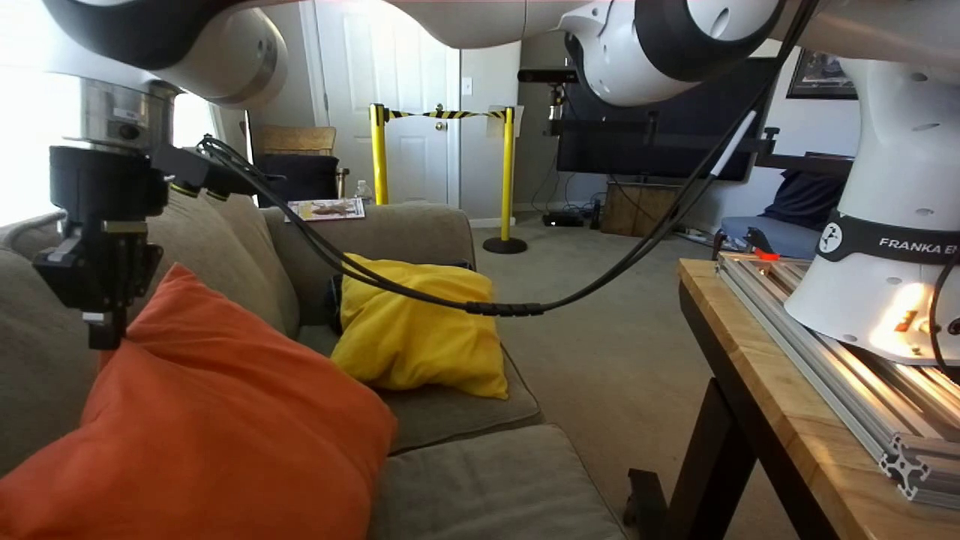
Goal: Move the orange pillow to the left.
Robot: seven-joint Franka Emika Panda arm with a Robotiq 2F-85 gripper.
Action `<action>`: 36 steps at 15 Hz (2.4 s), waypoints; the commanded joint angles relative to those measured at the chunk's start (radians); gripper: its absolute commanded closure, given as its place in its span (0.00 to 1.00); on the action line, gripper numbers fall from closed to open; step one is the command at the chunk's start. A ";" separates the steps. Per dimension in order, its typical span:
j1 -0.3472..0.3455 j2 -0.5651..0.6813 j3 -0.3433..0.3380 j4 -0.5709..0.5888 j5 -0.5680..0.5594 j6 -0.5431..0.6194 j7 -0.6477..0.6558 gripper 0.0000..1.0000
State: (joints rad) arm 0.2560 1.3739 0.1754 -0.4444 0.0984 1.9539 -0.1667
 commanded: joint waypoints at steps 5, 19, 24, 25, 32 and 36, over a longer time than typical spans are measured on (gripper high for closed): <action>-0.021 -0.036 0.051 -0.006 0.023 -0.029 -0.161 0.99; -0.040 -0.034 0.046 -0.019 0.027 -0.058 -0.146 0.60; -0.029 -0.044 0.028 -0.014 0.015 -0.049 -0.071 0.25; -0.028 -0.045 0.027 -0.014 0.015 -0.049 -0.061 0.17; -0.022 -0.057 0.018 -0.010 0.013 -0.032 -0.034 0.00; -0.020 -0.064 0.014 -0.010 0.012 -0.031 -0.024 0.00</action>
State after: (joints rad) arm 0.2355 1.3183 0.1955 -0.4403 0.1043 1.9173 -0.1891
